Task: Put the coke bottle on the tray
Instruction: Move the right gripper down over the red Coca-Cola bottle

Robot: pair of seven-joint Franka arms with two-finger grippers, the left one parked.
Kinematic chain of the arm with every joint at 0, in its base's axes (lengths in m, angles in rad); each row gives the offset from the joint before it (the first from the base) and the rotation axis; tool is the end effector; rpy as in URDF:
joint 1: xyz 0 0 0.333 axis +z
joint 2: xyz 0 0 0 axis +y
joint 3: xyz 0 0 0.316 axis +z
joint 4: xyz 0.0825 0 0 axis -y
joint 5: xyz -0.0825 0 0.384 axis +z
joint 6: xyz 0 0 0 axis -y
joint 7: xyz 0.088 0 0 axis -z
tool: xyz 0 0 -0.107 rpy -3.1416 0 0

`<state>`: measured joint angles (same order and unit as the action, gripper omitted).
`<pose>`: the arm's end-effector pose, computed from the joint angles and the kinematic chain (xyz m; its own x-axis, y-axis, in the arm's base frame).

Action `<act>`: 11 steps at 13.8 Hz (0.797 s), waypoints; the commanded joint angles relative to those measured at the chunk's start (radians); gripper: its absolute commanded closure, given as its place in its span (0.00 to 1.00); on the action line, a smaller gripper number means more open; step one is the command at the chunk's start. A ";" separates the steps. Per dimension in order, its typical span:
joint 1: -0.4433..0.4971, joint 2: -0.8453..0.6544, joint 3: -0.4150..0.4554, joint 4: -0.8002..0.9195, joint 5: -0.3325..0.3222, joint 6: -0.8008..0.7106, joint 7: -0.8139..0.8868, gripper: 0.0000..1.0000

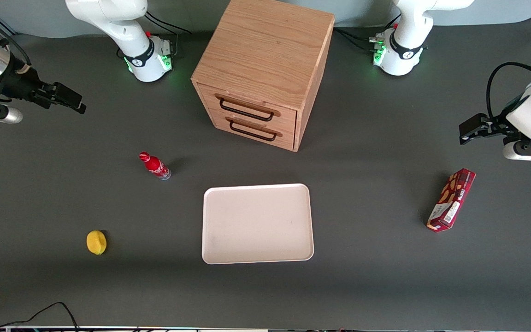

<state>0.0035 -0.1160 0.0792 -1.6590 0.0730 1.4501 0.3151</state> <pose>0.5021 0.0527 0.6349 0.9688 -0.2230 -0.1081 -0.2275 -0.9732 -0.0318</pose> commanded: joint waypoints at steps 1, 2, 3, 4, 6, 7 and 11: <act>0.003 0.032 -0.019 0.053 -0.004 -0.046 0.018 0.00; 0.003 0.038 -0.019 0.067 -0.004 -0.056 0.018 0.00; 0.003 0.038 -0.019 0.061 -0.004 -0.069 0.013 0.00; 0.006 0.047 -0.010 0.054 -0.004 -0.073 0.013 0.00; 0.012 0.074 0.020 0.028 -0.002 -0.060 0.019 0.00; 0.012 0.087 0.037 -0.016 -0.002 -0.012 0.021 0.00; 0.012 0.127 0.119 -0.301 -0.005 0.370 0.119 0.00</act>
<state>0.0124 0.0016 0.1709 -1.8279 0.0729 1.6722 0.3893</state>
